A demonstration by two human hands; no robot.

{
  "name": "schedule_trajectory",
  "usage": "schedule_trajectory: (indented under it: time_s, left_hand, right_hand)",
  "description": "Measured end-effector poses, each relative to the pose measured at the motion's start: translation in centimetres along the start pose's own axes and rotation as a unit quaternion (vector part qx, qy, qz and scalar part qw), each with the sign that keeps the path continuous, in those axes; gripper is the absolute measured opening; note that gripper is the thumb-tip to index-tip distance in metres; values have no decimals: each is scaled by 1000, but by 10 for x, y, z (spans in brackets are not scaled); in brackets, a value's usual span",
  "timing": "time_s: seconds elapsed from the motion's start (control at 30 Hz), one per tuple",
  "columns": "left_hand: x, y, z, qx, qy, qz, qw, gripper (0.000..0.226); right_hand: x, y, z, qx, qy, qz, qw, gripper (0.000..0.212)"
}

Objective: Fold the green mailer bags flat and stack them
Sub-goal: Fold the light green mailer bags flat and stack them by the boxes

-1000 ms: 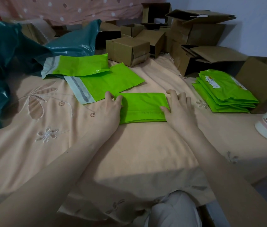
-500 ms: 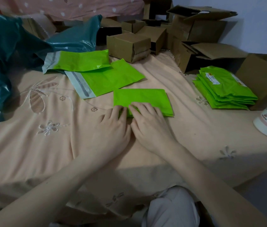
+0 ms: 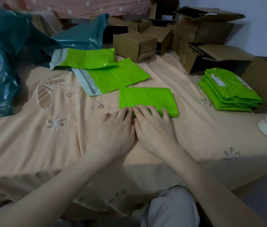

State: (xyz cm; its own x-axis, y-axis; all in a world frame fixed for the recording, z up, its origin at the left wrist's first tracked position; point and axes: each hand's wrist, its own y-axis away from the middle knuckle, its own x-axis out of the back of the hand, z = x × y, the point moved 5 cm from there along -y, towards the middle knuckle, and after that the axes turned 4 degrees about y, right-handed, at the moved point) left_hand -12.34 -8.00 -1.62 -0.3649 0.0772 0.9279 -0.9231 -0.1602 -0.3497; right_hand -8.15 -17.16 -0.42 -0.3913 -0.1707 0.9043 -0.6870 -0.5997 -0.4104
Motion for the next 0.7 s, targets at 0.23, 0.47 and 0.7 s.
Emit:
schedule_trajectory:
  time_s: [0.23,0.47,0.7]
  left_hand:
    - [2,0,0,10,3,-8,1000,57]
    - [3,-1,1,9,1,-23,1000,60]
    - [3,-2,0,1,-2,-30,1000,59]
  right_hand:
    - [3,3,10,-44,-4,1,999,47]
    - [3,13,40,-61,19,-15,998,50]
    - [0,17,46,-73,2,-36,997,57]
